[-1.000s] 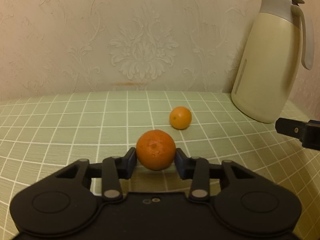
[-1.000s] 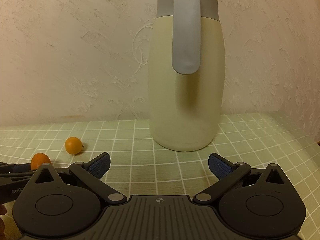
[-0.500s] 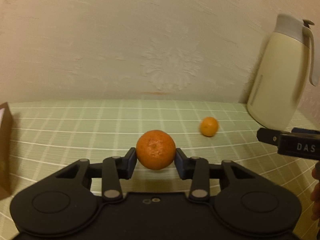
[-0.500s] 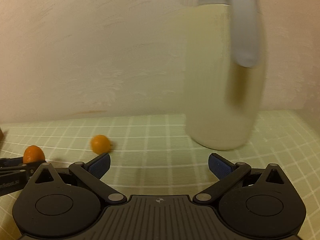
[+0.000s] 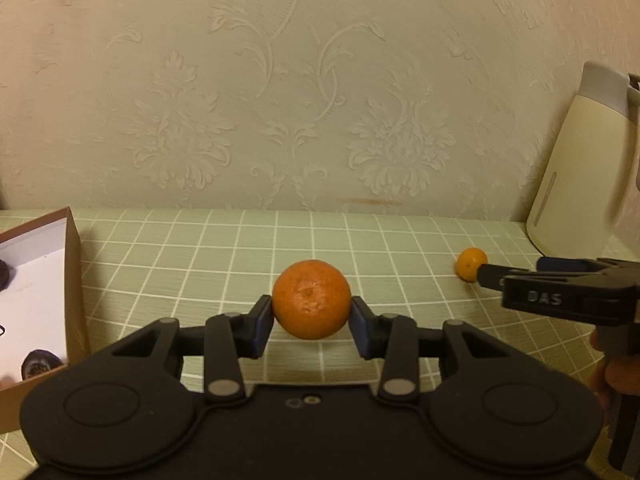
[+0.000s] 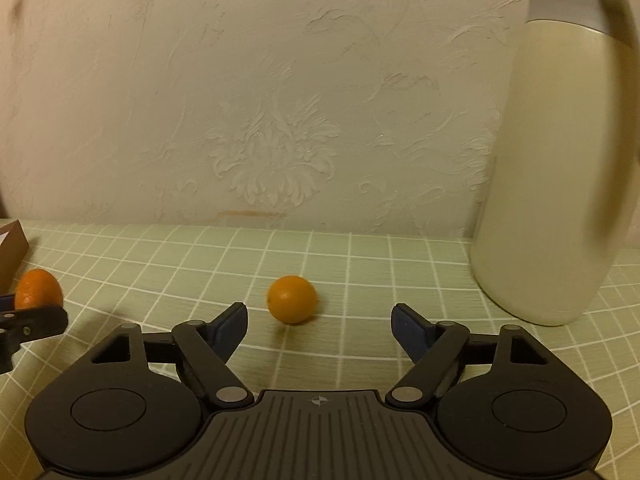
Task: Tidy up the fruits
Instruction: 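Grasp the small orange kumquat with the right gripper while left gripper holds the tangerine, then carry the tangerine and kumquat over the white box with both grippers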
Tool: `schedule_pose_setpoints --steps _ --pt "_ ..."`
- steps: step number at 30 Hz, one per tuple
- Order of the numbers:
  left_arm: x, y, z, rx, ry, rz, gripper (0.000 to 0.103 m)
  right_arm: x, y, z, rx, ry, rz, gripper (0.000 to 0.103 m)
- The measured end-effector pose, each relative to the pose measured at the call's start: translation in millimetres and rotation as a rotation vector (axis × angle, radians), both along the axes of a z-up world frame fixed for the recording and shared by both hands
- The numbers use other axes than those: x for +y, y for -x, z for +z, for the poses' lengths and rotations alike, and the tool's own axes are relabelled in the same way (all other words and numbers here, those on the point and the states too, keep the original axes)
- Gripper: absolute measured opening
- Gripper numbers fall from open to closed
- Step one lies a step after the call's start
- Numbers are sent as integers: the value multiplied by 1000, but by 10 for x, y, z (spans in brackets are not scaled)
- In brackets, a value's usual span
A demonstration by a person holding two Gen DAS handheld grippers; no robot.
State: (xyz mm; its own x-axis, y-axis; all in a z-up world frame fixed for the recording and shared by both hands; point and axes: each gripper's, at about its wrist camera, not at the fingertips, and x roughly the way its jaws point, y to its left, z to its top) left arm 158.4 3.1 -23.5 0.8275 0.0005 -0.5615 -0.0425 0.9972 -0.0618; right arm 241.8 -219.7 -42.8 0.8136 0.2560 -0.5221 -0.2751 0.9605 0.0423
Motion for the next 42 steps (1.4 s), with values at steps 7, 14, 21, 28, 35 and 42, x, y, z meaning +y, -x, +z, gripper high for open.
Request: schedule_pose_setpoints --steps 7,14,21,28,35,42 --pt "86 42 7 -4 -4 5 31 117 -118 -31 13 6 10 67" --pt "155 53 16 -8 -6 12 31 208 -254 -75 30 5 1 55" --pt "181 71 28 -11 -4 14 31 246 -328 -104 39 9 -8 49" --pt "188 74 28 -14 -1 15 31 264 -391 -122 57 12 -26 34" --pt "194 130 67 -28 1 18 31 193 -304 29 26 1 -40 34" --pt "204 271 161 -49 -7 23 31 107 -104 270 -11 -6 -41 34"
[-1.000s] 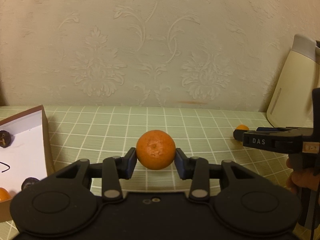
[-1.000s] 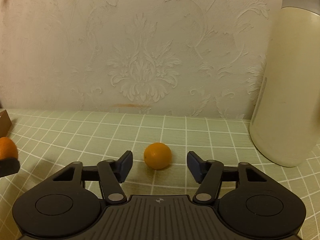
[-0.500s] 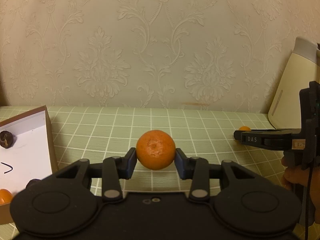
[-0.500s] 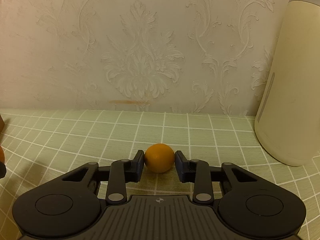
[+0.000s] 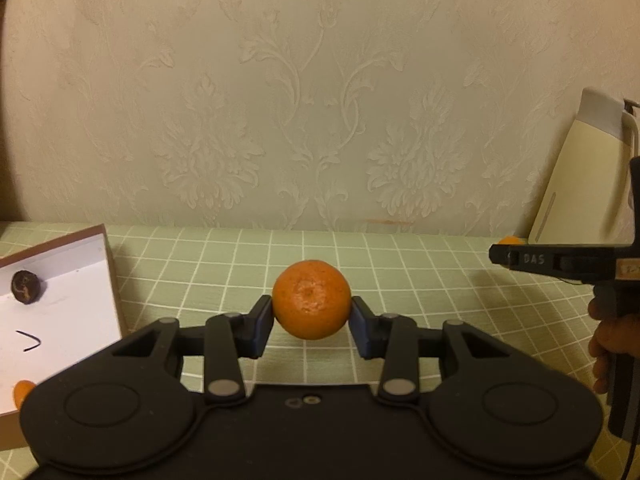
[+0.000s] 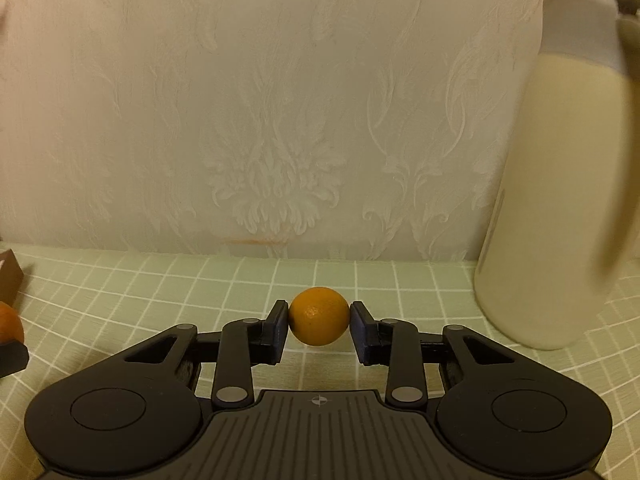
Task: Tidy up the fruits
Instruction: 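Carry the tangerine and kumquat over the white box with both grippers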
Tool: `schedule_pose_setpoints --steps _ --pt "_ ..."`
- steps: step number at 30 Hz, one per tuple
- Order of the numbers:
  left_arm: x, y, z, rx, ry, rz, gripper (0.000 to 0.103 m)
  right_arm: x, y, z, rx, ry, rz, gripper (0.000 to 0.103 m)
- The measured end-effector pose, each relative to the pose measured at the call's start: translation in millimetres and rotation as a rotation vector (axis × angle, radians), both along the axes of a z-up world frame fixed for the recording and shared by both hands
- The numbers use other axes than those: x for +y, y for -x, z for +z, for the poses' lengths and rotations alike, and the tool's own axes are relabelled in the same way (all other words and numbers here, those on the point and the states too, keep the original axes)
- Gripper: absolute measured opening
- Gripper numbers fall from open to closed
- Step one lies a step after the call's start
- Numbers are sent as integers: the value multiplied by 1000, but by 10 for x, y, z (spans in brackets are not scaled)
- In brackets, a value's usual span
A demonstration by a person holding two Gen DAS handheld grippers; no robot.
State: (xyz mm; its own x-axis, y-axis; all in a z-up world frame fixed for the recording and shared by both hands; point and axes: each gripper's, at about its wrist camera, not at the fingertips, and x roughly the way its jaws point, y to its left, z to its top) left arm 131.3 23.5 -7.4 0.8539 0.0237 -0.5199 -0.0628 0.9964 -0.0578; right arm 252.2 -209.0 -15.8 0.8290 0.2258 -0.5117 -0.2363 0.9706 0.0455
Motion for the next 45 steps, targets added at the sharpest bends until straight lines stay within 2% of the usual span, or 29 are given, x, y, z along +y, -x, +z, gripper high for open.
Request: schedule_pose_setpoints --steps 9,18,27,45 --pt "57 371 175 -32 -19 37 31 199 372 362 -59 -20 65 34" --pt "294 743 308 -53 -29 100 31 480 682 653 -107 -40 119 34" --pt "631 999 429 -79 -30 174 31 864 876 777 -130 -39 187 34" --pt "1537 1408 494 -77 -31 398 31 1665 1022 745 -134 -56 337 34"
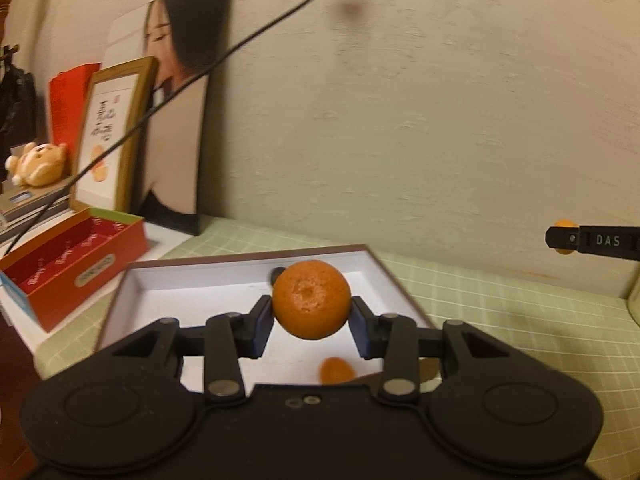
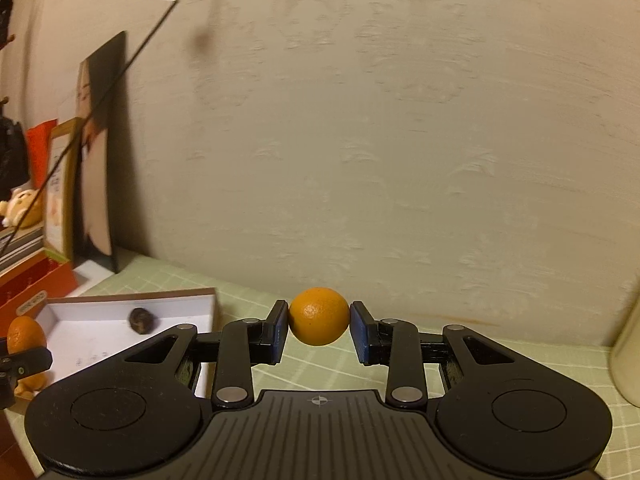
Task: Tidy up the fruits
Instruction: 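Carry the tangerine and kumquat over the white box with both grippers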
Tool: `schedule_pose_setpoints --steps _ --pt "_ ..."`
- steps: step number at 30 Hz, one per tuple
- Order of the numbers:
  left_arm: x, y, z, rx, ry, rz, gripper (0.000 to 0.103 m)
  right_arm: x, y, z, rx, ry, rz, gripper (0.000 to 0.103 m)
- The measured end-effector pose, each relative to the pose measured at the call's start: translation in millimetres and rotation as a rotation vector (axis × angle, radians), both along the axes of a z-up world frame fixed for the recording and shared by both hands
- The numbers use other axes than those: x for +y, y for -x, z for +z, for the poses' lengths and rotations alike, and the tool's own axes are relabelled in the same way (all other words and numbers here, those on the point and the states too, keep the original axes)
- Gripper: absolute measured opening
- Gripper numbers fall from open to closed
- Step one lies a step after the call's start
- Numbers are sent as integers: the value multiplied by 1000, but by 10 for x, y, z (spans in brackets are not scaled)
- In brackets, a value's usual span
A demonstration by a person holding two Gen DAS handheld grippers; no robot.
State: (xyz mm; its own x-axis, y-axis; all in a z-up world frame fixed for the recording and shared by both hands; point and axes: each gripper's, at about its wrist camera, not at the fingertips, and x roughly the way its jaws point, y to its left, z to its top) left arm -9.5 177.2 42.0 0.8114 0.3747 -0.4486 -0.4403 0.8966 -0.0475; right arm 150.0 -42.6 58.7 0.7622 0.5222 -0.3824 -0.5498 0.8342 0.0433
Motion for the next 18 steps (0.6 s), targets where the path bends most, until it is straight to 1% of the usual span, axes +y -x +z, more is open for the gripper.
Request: schedule_pose_setpoints --steps 8,12,18 --pt "382 223 -11 5 3 95 31 449 146 -55 0 19 87 34" --pt "533 299 -29 9 8 128 31 644 208 -98 0 30 123 34" --pt "655 363 -33 8 9 160 31 853 270 -144 6 35 162 34"
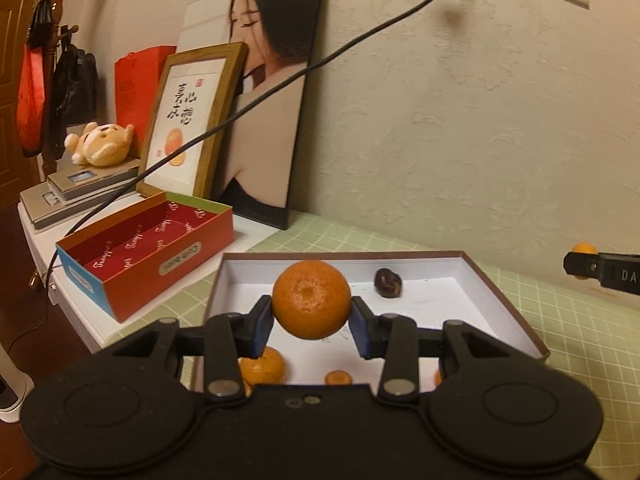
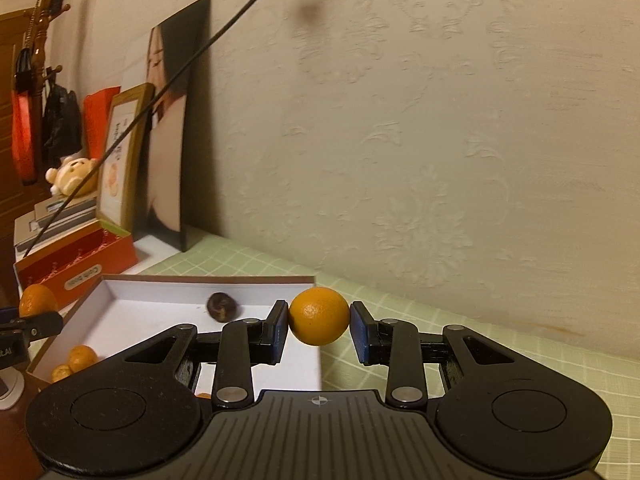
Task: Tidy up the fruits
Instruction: 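Carry the tangerine and kumquat over the white box with both grippers, then lower both held fruits into the white box and open both grippers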
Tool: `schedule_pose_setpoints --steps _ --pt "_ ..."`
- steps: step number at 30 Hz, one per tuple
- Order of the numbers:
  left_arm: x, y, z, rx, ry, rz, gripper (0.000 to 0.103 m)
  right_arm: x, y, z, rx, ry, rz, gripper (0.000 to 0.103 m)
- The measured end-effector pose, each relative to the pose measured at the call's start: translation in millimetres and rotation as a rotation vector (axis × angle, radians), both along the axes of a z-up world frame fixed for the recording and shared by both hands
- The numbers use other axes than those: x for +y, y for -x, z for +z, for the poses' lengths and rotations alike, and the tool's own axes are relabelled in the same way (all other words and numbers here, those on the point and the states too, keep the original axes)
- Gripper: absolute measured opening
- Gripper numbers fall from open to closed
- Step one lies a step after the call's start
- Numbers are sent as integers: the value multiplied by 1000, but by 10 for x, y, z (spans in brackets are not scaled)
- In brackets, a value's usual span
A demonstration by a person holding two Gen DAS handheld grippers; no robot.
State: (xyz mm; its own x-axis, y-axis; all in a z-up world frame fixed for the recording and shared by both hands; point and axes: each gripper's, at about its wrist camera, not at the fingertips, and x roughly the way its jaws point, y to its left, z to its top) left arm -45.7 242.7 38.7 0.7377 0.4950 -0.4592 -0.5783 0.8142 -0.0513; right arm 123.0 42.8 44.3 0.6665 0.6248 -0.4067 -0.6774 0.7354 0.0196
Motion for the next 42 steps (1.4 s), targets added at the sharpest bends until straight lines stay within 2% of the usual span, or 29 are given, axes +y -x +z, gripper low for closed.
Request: schedule_pose_setpoints --steps 15,34,36,37,38,39,40,41,42 --pt "243 69 -99 20 -3 50 31 383 76 -120 27 -2 72 34" --pt "303 54 -128 24 -1 55 31 503 66 -196 47 9 102 34" --pt "307 41 -139 27 8 52 33 523 67 -210 49 14 106 34" --pt "302 25 -150 34 5 52 38 535 66 -216 47 14 112 34" --pt "284 4 -160 42 -8 57 70 554 70 -223 27 18 103 54" --pt "255 1 -164 40 -34 69 97 568 73 -229 2 29 74 78" --pt "226 8 -153 30 -57 64 95 547 87 -232 -21 11 50 103" --pt "206 4 -136 29 -66 50 92 490 104 -227 -42 -38 62 103" --pt "195 0 -133 30 -71 44 92 476 92 -210 -32 -44 71 103"
